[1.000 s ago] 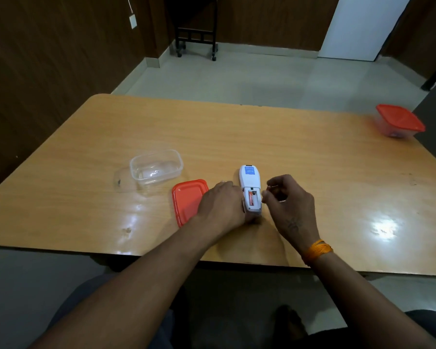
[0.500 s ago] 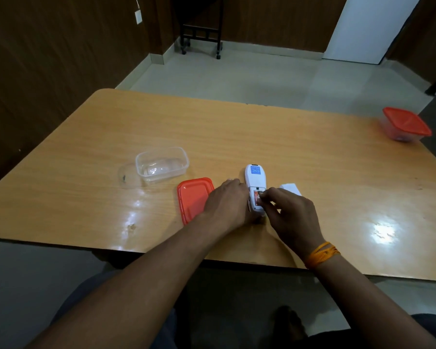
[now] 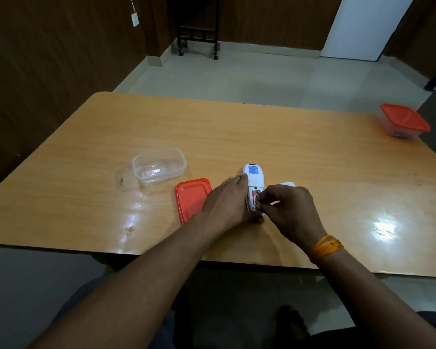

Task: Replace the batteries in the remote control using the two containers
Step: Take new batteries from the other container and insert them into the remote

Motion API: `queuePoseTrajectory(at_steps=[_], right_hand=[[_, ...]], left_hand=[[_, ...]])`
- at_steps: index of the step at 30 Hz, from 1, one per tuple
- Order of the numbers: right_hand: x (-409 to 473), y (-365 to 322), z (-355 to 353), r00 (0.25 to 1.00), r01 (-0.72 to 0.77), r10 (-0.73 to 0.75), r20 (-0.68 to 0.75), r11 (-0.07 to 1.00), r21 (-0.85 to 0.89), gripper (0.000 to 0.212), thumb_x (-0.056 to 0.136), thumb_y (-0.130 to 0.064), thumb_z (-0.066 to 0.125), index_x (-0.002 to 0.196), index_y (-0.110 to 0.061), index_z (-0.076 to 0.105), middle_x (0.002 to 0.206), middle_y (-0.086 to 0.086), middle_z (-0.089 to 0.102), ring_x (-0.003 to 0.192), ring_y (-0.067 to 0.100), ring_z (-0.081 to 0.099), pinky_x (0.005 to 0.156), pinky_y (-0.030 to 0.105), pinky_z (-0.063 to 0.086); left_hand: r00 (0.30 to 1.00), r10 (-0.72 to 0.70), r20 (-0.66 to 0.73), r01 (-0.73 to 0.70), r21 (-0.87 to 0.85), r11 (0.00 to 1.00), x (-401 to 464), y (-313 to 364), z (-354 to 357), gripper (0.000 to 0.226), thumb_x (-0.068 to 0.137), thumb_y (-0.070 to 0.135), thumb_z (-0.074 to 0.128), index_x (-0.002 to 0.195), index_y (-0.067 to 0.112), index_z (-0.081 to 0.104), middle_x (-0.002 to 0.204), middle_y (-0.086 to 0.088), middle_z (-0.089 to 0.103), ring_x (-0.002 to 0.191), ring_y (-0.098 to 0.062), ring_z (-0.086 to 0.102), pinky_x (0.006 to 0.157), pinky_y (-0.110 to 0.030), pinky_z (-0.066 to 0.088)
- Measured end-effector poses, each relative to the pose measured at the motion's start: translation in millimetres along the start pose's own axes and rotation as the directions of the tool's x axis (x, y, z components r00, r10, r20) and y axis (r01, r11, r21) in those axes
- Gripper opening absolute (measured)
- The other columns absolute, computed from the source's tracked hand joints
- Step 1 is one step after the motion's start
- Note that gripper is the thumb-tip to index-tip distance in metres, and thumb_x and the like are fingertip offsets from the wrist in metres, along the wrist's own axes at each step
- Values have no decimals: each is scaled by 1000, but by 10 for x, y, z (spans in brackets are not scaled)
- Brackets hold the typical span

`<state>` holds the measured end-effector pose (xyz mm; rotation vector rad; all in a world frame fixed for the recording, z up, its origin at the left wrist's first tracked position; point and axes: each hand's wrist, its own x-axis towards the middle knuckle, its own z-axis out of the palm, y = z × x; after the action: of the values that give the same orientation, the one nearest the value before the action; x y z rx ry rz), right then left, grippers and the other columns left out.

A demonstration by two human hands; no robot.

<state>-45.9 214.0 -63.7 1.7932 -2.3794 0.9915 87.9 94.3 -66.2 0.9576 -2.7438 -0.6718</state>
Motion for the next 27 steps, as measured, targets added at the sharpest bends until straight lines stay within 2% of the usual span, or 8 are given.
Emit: queuePoseTrajectory(at_steps=[2, 6, 11, 12, 16, 22, 25, 27], right_hand=[[41, 7, -13, 1000, -12, 12, 27, 1000, 11, 10, 73, -18, 89, 78, -20, 80, 78, -4, 79, 75, 20, 72, 73, 41, 58], [108, 48, -13, 993, -106, 99, 71, 988, 112, 10, 74, -18, 90, 80, -21, 83, 80, -6, 78, 76, 12, 72, 77, 33, 57], [142, 36, -26, 959, -275, 250, 133, 935, 225, 31, 73, -13, 92, 100, -17, 80, 98, -2, 75, 79, 10, 70, 68, 14, 51], [149, 42, -32, 942, -328, 295, 161, 911, 251, 33, 73, -15, 93, 102, -17, 79, 100, -3, 74, 80, 10, 70, 69, 17, 53], [203, 36, -12, 856, -516, 459, 238, 794, 322, 31, 69, -22, 96, 95, -22, 78, 96, 0, 72, 90, 23, 70, 81, 47, 63], [244, -44, 39, 868, -496, 469, 165, 829, 256, 23, 71, -20, 94, 87, -20, 78, 87, -1, 72, 87, 22, 69, 81, 50, 61], [149, -49, 40, 898, -439, 433, 74, 875, 203, 20, 73, -30, 92, 86, -23, 77, 86, -7, 71, 86, 18, 65, 79, 44, 58], [52, -37, 12, 922, -376, 385, -47, 916, 140, 20, 77, -35, 89, 88, -23, 76, 88, -6, 70, 83, 15, 64, 73, 36, 55]], left_hand=[[999, 12, 37, -13, 22, 1000, 0, -8, -14, 115, 76, 64, 81, 162, 10, 26, 164, -9, 41, 153, -28, 36, 114, -39, 38], [999, -15, 37, 12, 94, 995, 21, -6, -9, 113, 77, 73, 73, 162, 14, 28, 149, -12, 56, 133, -30, 57, 95, -38, 48], [1000, -18, 14, 16, 124, 992, 25, 12, -19, 108, 78, 72, 72, 161, 15, 32, 144, -13, 59, 125, -31, 61, 88, -36, 48], [1000, -16, 10, 15, 128, 992, 29, 10, -13, 109, 77, 73, 71, 161, 15, 31, 143, -12, 60, 124, -30, 61, 87, -36, 47], [1000, -23, 12, 21, 136, 990, 41, 4, -7, 115, 73, 77, 72, 161, 15, 31, 143, -10, 60, 122, -29, 62, 82, -35, 45], [1000, -23, 16, 20, 149, 989, 21, 15, -34, 112, 75, 75, 72, 161, 17, 31, 145, -12, 59, 127, -29, 60, 88, -37, 49], [1000, -10, -10, 11, 151, 988, -12, 25, -33, 108, 77, 74, 71, 160, 16, 34, 145, -9, 60, 126, -27, 61, 86, -35, 47], [999, 4, -45, 2, 129, 992, -40, 18, -14, 102, 77, 74, 71, 156, 17, 40, 142, -6, 62, 123, -25, 62, 87, -35, 48]])
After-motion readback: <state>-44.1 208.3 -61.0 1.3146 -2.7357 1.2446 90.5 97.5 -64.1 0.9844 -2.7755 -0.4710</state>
